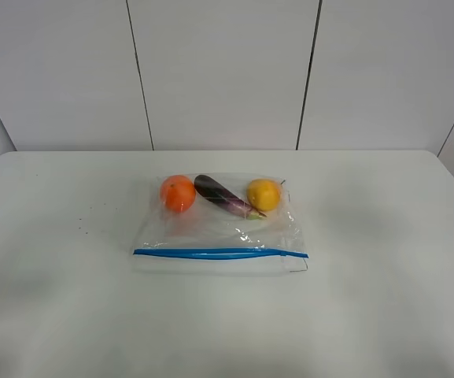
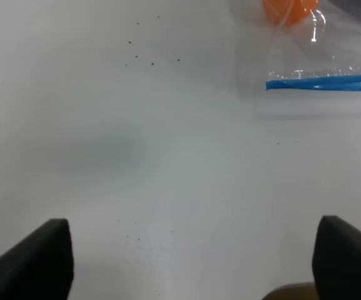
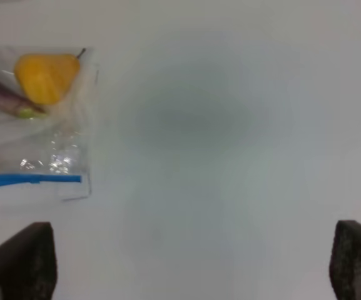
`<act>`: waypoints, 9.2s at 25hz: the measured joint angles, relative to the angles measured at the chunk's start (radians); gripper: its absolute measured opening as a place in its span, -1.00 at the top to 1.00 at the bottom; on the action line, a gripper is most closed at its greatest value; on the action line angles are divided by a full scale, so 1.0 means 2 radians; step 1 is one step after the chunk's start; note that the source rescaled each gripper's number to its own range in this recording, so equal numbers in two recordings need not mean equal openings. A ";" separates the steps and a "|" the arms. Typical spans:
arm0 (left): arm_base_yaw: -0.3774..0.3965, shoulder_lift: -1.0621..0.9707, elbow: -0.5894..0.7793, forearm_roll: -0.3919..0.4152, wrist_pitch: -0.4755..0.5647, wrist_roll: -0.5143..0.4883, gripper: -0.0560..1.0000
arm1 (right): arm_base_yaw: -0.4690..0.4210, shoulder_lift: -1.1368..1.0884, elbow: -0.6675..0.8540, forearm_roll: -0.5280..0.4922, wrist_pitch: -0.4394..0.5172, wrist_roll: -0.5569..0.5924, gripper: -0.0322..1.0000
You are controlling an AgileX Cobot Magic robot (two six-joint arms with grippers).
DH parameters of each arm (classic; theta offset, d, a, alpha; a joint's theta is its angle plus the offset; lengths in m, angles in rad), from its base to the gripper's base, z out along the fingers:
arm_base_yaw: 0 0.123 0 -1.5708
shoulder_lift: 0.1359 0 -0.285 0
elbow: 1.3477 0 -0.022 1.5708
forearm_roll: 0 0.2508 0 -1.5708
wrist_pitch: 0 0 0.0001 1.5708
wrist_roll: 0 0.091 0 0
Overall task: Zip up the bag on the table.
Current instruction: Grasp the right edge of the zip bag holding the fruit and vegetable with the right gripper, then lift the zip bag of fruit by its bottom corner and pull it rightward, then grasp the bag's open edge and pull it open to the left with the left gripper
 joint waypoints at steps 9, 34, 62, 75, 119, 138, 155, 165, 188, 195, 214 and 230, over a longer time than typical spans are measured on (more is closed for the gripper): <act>0.000 0.000 0.000 0.000 0.000 0.000 -1.00 | 0.000 0.263 -0.089 0.110 -0.003 -0.032 -1.00; 0.000 0.000 0.000 0.000 0.000 0.000 -1.00 | 0.000 0.708 -0.091 0.545 -0.108 -0.483 -1.00; 0.000 0.000 0.000 0.000 0.000 0.000 -1.00 | 0.000 0.775 -0.143 0.563 -0.020 -0.509 -1.00; 0.000 0.000 0.000 0.000 0.000 0.000 -1.00 | 0.000 0.799 -0.143 0.581 -0.003 -0.535 -0.85; 0.000 0.000 0.000 0.000 0.000 0.000 -1.00 | -0.011 0.799 -0.143 0.666 0.099 -0.532 0.94; 0.000 0.000 0.000 0.000 0.000 0.000 -1.00 | -0.011 0.780 -0.143 0.678 0.099 -0.521 0.94; 0.000 0.305 -0.201 0.012 -0.097 0.032 -1.00 | -0.011 0.780 -0.143 0.679 0.099 -0.521 0.94; 0.000 0.471 -0.230 0.014 -0.156 0.452 -0.94 | -0.011 0.780 -0.143 0.679 0.099 -0.521 0.94; -0.241 0.562 -0.093 -0.076 -0.588 0.634 -0.93 | -0.011 0.780 -0.143 0.679 0.099 -0.533 0.94; -0.305 0.685 -0.099 -0.077 -0.679 0.596 -0.93 | -0.011 0.780 -0.143 0.679 0.099 -0.533 0.94; -0.417 0.879 -0.122 -0.079 -0.864 0.554 -0.93 | -0.011 0.780 -0.143 0.679 0.099 -0.533 0.94; -0.426 0.940 -0.126 -0.063 -0.950 0.552 -0.93 | -0.011 0.780 -0.143 0.679 0.099 -0.533 0.94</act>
